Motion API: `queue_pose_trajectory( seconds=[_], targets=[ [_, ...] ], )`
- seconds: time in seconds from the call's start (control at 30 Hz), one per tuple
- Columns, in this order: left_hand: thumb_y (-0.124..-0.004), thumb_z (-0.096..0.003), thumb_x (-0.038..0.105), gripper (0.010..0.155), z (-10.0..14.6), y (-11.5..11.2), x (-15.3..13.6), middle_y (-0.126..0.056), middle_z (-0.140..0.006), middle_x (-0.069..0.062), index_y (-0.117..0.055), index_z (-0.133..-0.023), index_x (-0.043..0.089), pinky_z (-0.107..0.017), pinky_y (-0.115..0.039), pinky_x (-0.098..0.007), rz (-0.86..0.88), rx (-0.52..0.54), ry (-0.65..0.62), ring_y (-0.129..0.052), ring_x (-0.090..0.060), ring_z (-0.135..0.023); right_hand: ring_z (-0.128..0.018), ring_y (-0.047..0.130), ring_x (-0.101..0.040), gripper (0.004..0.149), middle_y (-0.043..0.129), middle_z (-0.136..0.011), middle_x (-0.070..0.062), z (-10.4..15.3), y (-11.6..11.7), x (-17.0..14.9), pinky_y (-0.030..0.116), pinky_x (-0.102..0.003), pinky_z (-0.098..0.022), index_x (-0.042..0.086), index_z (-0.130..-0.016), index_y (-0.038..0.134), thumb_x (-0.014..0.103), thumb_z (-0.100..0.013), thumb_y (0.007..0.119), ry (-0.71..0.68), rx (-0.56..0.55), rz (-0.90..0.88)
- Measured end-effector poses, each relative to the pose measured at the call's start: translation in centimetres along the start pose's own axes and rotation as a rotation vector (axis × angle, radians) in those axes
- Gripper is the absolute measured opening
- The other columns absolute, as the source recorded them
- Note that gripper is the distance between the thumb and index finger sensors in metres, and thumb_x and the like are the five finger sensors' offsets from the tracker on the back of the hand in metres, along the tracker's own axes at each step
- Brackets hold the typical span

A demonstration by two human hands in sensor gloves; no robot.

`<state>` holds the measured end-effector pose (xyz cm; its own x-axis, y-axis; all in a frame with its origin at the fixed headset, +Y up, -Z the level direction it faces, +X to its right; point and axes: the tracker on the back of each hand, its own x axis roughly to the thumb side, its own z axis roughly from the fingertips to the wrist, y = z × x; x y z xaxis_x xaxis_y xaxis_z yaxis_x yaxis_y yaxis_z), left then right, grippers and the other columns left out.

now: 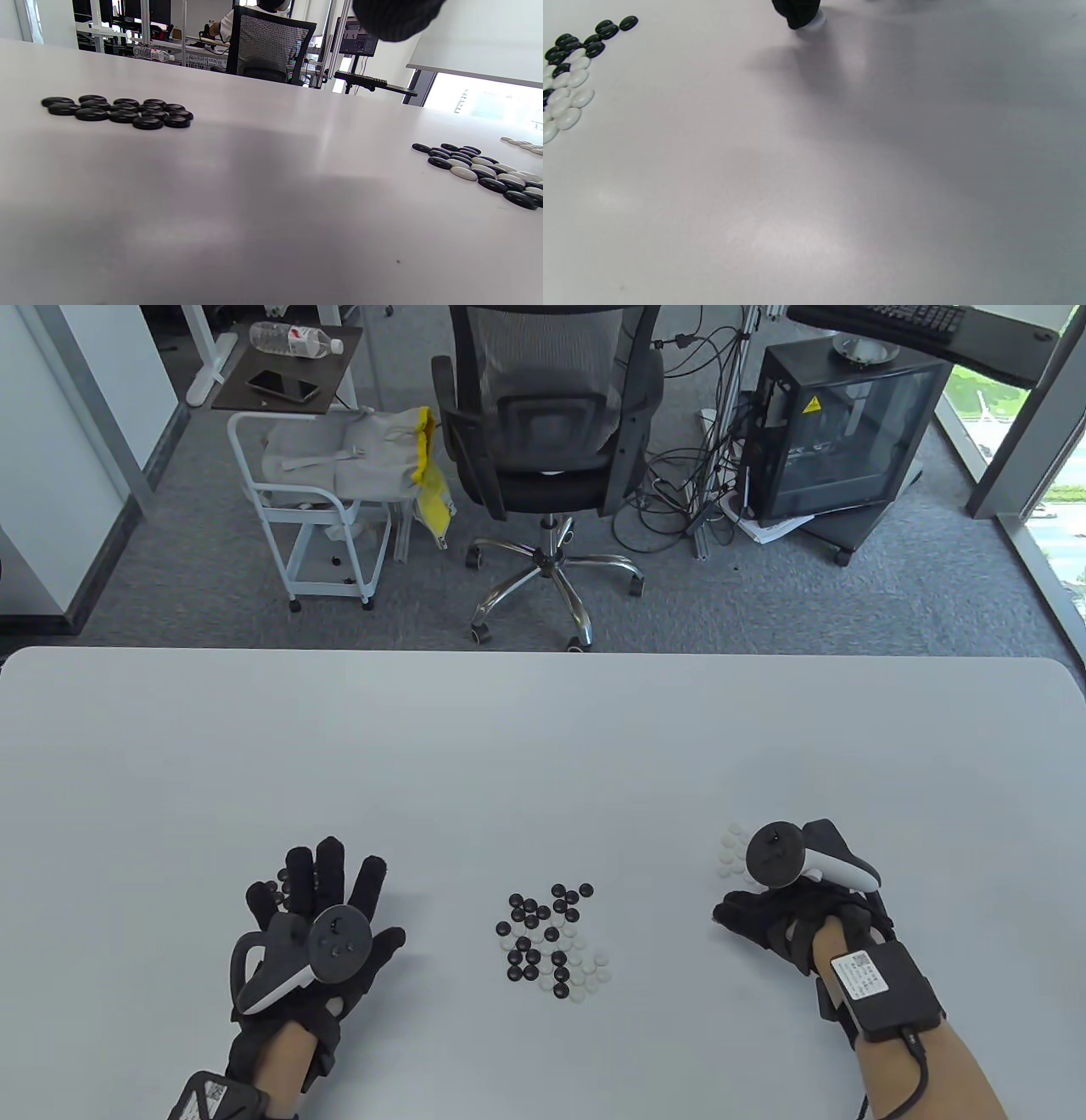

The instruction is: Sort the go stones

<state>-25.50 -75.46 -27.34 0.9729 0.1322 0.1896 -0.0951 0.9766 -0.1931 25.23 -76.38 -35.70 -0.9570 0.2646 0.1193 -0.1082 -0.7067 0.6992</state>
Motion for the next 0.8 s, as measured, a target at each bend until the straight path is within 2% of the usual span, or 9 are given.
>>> queue_pose_trajectory(
  seconds=[0.23, 0.5, 0.6, 0.8],
  targets=[
    [-0.056, -0.0593, 0.056, 0.08, 0.0, 0.0, -0.1, 0.015, -0.113, -0.026, -0.015, -0.119, 0.022, -0.049, 0.003, -0.082, 0.009, 0.0, 0.003, 0.016, -0.053, -0.096, -0.088, -0.013, -0.065, 0.07, -0.006, -0.108, -0.038, -1.1, -1.1, -0.6, 0.004, -0.091, -0.052, 0.008, -0.115, 0.057, 0.05, -0.06, 0.049, 0.037, -0.038, -0.053],
    [-0.056, -0.0592, 0.057, 0.08, 0.0, 0.0, -0.2, 0.015, -0.113, -0.025, -0.015, -0.119, 0.022, -0.049, 0.003, -0.082, 0.01, 0.001, 0.001, 0.017, -0.053, -0.096, -0.088, -0.012, -0.066, 0.072, -0.004, -0.108, -0.04, -1.1, -1.8, -0.2, 0.005, -0.091, -0.052, 0.006, -0.115, 0.058, 0.05, -0.06, 0.047, 0.017, -0.077, -0.109],
    [-0.056, -0.0592, 0.056, 0.08, 0.0, 0.0, -0.2, 0.015, -0.113, -0.025, -0.015, -0.119, 0.022, -0.049, 0.003, -0.082, 0.011, 0.003, 0.0, 0.017, -0.053, -0.096, -0.088, -0.011, -0.067, 0.073, -0.002, -0.109, -0.041, -0.5, -2.4, 1.1, 0.006, -0.091, -0.052, 0.004, -0.115, 0.061, 0.05, -0.06, 0.047, -0.033, -0.103, -0.119],
    [-0.056, -0.0593, 0.056, 0.08, 0.0, 0.0, -0.1, 0.015, -0.113, -0.025, -0.015, -0.119, 0.022, -0.049, 0.003, -0.082, 0.007, -0.004, 0.003, 0.017, -0.053, -0.096, -0.088, -0.01, -0.067, 0.073, 0.002, -0.111, -0.042, -0.1, -1.5, 6.0, 0.007, -0.091, -0.052, 0.002, -0.112, 0.067, 0.05, -0.061, 0.047, -0.194, -0.005, -0.052]
  ],
)
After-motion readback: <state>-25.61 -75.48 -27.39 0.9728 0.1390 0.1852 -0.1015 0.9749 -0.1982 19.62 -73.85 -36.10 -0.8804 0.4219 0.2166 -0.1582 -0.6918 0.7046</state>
